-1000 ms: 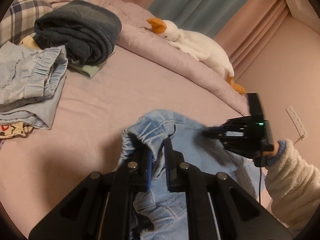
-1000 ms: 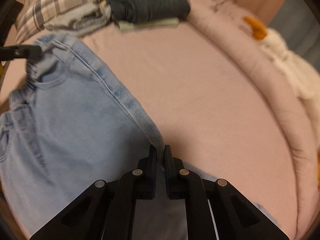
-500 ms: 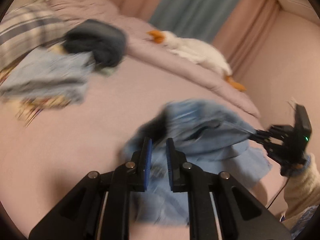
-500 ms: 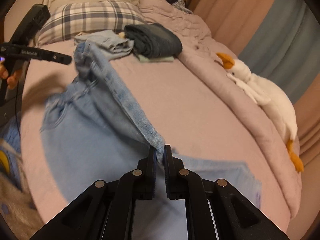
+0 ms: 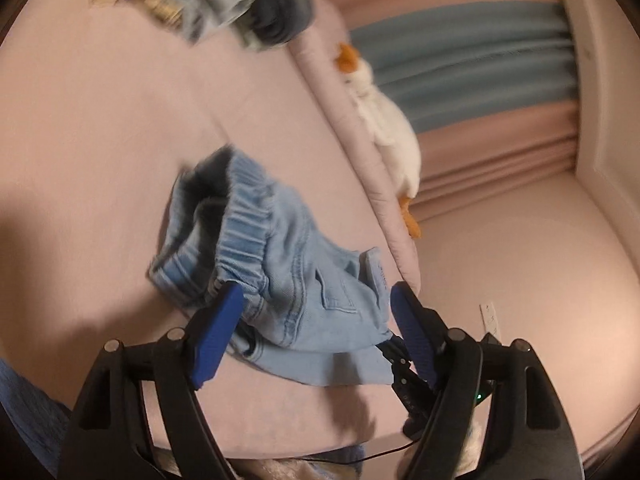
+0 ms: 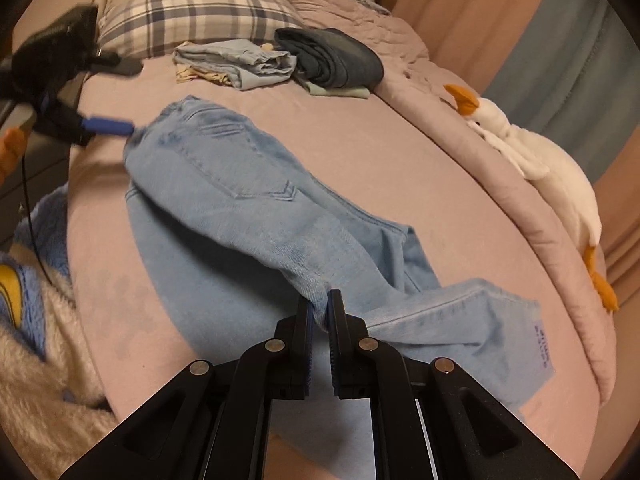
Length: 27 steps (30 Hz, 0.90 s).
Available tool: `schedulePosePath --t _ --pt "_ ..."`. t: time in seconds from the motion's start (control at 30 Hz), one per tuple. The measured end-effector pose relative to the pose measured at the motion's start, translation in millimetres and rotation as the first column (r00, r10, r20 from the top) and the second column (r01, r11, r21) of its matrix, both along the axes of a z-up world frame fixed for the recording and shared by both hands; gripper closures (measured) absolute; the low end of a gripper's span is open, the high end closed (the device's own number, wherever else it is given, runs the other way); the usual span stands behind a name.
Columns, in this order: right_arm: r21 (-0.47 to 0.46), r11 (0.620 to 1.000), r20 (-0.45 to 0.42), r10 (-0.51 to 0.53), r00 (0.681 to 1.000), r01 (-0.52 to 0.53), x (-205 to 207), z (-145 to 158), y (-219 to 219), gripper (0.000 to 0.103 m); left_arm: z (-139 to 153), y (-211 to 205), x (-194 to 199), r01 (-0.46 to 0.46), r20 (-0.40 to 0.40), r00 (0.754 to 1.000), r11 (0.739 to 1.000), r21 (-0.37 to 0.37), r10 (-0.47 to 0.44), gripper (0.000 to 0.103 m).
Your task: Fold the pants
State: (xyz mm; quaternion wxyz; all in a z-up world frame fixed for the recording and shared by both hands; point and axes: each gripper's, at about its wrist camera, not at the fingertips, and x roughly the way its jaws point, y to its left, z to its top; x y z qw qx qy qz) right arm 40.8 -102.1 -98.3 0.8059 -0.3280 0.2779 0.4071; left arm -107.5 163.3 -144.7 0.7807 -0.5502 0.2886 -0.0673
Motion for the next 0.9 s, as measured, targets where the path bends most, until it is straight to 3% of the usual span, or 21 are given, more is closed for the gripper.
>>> schedulePosePath --t 0.23,0.4,0.5,0.57,0.73,0.9 --pt "0.091 0.994 -0.009 -0.060 0.998 0.061 7 11 -3 0.095 -6 -1 -5 -0.015 -0.050 0.999 0.999 -0.043 0.013 0.028" --pt "0.093 0.994 -0.012 -0.053 0.999 0.054 5 13 -1 0.095 -13 5 4 -0.007 -0.052 0.999 0.998 -0.068 0.004 0.028" --pt "0.068 0.997 -0.011 -0.045 0.999 0.046 1 8 -1 0.095 -17 9 18 -0.023 -0.070 0.997 0.998 -0.059 0.018 0.044" --pt "0.064 0.997 -0.011 -0.050 0.999 0.050 1 6 -2 0.095 -16 11 23 -0.035 -0.095 0.995 0.999 -0.019 0.033 0.082" --pt "0.038 0.999 0.031 -0.007 0.999 0.006 -14 7 -3 0.095 -2 18 12 -0.063 -0.057 0.996 0.998 0.030 0.065 0.082" --pt "-0.086 0.990 0.046 0.120 0.992 -0.116 -49 -17 3 0.095 -15 17 1 -0.028 -0.160 0.986 0.992 0.124 0.048 0.082"
